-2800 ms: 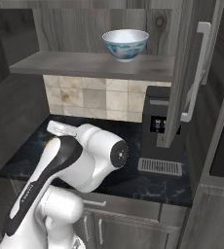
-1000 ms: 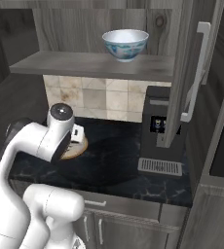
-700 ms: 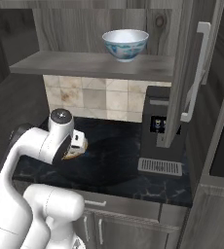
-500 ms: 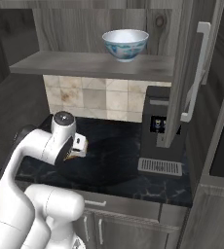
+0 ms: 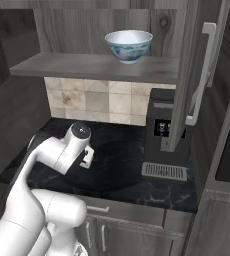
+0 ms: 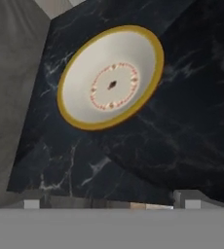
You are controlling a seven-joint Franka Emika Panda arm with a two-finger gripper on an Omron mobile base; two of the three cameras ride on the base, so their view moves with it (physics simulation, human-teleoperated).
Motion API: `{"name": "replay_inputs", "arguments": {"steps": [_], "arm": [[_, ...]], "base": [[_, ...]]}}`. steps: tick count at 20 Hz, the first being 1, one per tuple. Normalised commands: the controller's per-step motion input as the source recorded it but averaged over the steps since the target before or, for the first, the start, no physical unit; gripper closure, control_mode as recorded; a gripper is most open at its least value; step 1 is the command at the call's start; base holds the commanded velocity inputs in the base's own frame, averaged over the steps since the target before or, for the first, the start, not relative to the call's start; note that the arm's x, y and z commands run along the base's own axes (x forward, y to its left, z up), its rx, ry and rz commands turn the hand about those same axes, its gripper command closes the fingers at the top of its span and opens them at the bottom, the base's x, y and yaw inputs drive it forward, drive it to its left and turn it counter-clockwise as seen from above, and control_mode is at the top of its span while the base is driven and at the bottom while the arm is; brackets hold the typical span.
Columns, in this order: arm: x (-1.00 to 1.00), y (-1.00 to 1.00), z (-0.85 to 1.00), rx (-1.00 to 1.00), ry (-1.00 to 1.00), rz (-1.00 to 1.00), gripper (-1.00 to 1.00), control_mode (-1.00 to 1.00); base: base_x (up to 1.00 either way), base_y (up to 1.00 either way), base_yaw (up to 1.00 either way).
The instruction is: Open the cabinet. Pick the bowls from the counter and place them in the cabinet. Then close the cabinet.
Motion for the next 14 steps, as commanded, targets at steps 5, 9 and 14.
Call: {"name": "replay_inputs", "arguments": {"steps": [5, 9, 14], "arm": [[0.19, 0.01, -0.12, 0.0, 0.0, -0.02, -1.0, -1.0], [0.31, 0.0, -0.2, 0.0, 0.0, -0.01, -1.0, -1.0], [0.43, 0.0, -0.19, 0.0, 0.0, -0.01, -1.0, -1.0]], "base": [[0.0, 0.0, 0.0], [0.0, 0.0, 0.0], [0.0, 0.0, 0.0]]}}
